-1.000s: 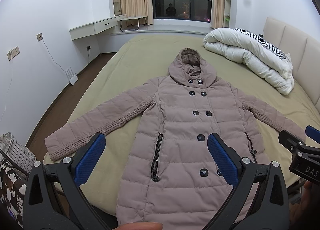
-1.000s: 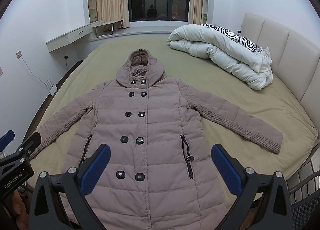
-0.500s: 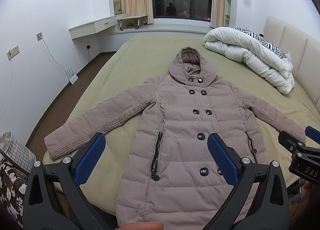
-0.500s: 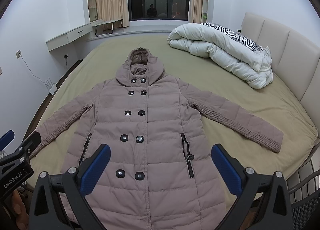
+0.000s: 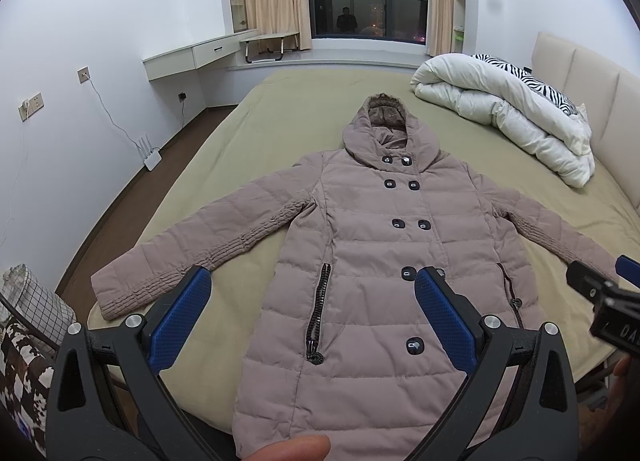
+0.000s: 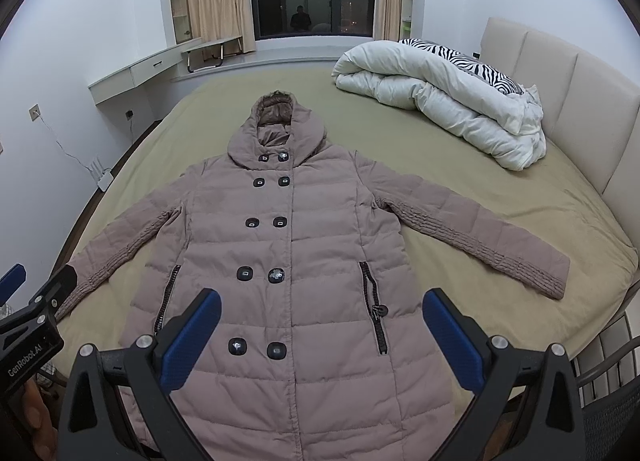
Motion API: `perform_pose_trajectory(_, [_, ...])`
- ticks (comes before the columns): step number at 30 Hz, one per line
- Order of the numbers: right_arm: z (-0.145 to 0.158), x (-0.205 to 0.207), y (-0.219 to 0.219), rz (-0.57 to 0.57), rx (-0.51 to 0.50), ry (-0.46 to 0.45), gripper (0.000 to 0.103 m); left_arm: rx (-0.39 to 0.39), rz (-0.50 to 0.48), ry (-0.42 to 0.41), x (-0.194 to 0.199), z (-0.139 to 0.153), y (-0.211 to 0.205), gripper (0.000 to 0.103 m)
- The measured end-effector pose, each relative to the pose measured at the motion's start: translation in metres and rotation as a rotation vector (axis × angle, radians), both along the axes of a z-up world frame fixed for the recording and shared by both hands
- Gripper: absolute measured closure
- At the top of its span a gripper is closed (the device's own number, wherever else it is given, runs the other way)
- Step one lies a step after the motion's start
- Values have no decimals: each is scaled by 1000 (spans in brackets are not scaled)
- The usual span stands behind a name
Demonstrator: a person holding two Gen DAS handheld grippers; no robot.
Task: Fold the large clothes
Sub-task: 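Grasp the coat sleeve cuff with the right tool and fold it across the coat front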
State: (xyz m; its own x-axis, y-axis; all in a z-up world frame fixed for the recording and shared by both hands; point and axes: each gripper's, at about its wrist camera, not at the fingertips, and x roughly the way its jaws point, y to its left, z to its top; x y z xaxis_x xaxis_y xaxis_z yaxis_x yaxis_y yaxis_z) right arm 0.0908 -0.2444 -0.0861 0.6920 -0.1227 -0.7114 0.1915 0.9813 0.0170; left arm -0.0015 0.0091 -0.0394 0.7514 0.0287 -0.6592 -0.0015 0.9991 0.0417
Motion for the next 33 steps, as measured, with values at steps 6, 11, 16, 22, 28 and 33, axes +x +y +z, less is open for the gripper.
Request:
perform_pose_trajectory(6, [-31, 2, -81, -108, 159, -34, 0, -18, -46, 105, 19, -36, -3, 0])
perform_pose_trajectory(11, [-89, -5, -225, -416, 360, -78, 0, -143, -54, 250, 50, -76, 0, 0])
perform_pose_trajectory(16, [-173, -39, -355, -695, 754, -107, 16, -180, -95, 243, 75, -108, -17, 0])
perform_pose_trajectory(22, [-237, -63, -431, -836, 952, -237, 18, -173, -84, 384, 113, -142, -47, 0])
perform_pose_trajectory(28, [-232, -54, -459, -890, 893, -291, 29, -216, -84, 321, 138, -143, -61, 0])
perform_pose_trajectory(33, [-218, -14, -478, -868, 793, -242, 78, -329, -120, 328, 158, -147, -64, 0])
